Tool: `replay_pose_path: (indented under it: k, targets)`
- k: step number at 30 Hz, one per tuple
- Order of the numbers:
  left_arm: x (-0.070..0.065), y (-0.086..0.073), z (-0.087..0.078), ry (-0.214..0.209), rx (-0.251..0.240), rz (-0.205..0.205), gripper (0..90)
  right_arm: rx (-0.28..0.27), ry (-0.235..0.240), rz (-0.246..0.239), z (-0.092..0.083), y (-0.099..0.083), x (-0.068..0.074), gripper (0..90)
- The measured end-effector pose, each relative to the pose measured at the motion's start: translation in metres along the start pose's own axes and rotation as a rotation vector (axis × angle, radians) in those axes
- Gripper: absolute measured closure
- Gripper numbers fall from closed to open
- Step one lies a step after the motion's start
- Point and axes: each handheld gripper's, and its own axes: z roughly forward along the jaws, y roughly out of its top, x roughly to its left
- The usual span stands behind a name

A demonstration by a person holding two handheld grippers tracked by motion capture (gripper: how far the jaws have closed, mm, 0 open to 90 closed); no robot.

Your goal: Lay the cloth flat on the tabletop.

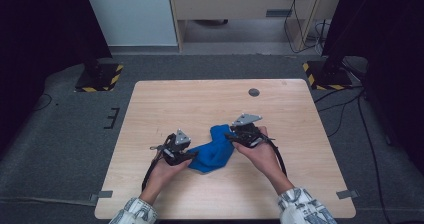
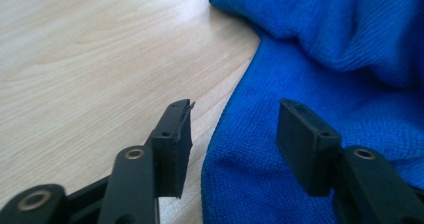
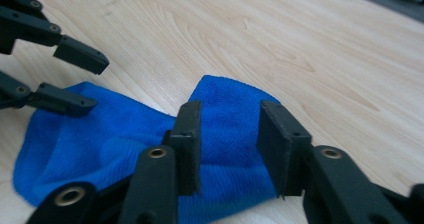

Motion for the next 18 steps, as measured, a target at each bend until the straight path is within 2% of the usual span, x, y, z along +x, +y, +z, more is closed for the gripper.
replay_pose_path:
  k: [1,3,4,6,8,9,11,14,18]
  targets:
    - [-0.001,-0.001,0.002,-0.004,0.011,0.009,50.6,0.045,-0.008,-0.008,0.008,-0.003,-0.001,56.5]
    - [-0.001,-0.001,0.001,-0.005,0.016,0.016,51.5,0.061,-0.01,-0.008,0.01,-0.005,-0.001,55.9]
    - [-0.002,-0.001,0.001,-0.006,0.017,0.018,53.9,0.077,-0.012,-0.005,0.01,-0.014,-0.001,53.1]
    - [-0.003,-0.001,0.001,-0.013,0.017,0.02,55.9,0.081,-0.012,0.004,0.008,-0.019,-0.002,51.3]
    - [-0.003,-0.001,0.002,-0.017,0.027,0.024,57.6,0.09,-0.011,0.03,0.002,-0.034,-0.005,47.4]
    - [-0.004,-0.001,0.002,-0.014,0.028,0.025,57.6,0.09,-0.011,0.03,0.002,-0.034,-0.005,47.4]
    - [-0.004,0.0,0.002,-0.02,0.028,0.018,60.4,0.096,-0.008,0.053,-0.001,-0.048,-0.01,44.1]
    - [-0.005,-0.001,0.004,-0.029,0.041,0.02,63.0,0.099,-0.001,0.074,-0.001,-0.057,-0.013,40.8]
    - [-0.005,-0.002,0.005,-0.043,0.046,0.02,68.1,0.103,-0.002,0.09,0.004,-0.065,-0.015,42.6]
